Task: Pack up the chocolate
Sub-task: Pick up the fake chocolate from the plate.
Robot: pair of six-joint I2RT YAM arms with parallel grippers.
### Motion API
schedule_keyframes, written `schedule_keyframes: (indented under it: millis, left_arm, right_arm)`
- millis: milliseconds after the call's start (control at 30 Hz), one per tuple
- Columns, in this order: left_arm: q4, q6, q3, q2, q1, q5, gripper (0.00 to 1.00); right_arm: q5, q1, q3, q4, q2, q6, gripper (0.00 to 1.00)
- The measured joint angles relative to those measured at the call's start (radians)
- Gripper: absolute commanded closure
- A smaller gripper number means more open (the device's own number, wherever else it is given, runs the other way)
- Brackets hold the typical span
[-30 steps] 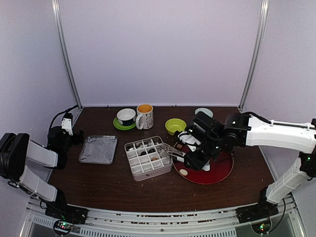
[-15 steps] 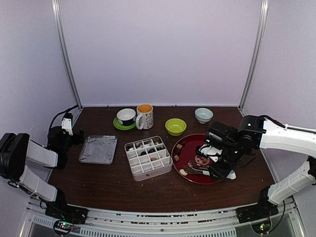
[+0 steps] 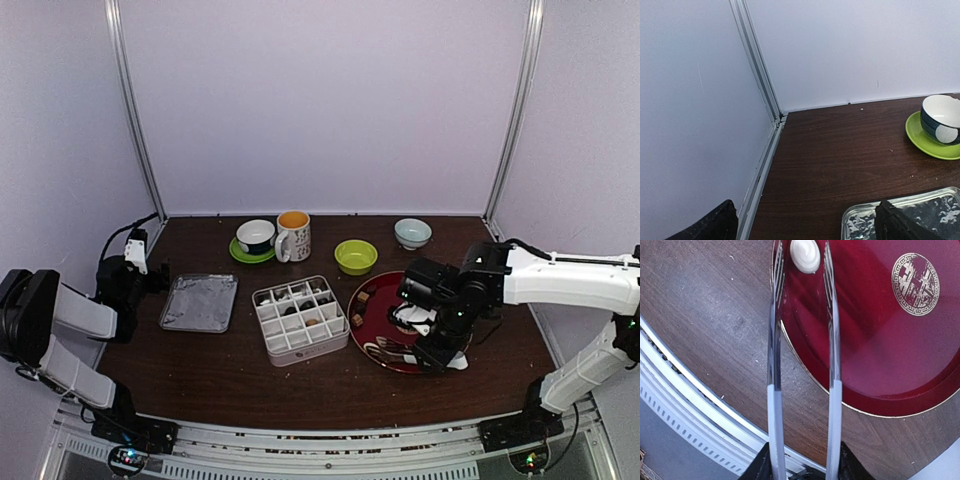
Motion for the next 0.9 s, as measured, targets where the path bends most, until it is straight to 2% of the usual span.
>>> schedule_keyframes:
  millis: [167, 300, 433, 700, 900]
  left_arm:
    - [0.0, 0.0, 0.0, 0.0, 0.0, 0.0, 0.02]
    - [0.0, 0.0, 0.0, 0.0, 0.0, 0.0, 0.02]
    - [0.0, 0.0, 0.0, 0.0, 0.0, 0.0, 0.02]
    - [0.0, 0.0, 0.0, 0.0, 0.0, 0.0, 0.02]
    - [0.0, 0.0, 0.0, 0.0, 0.0, 0.0, 0.02]
  right_arm:
    - [-0.002, -0.002, 0.0, 0.034, 0.049, -0.003, 0.62]
    - [-0.002, -0.01, 0.0, 0.061, 0.068, -0.003, 0.7]
    - [0.004, -0.016, 0.011, 0.066, 0.077, 0.003, 0.74]
    - [0.077, -0.04, 0.051, 0.052, 0.002, 0.013, 0.75]
    - [0.071, -0.045, 0.122, 0.068, -0.021, 0.012, 0.75]
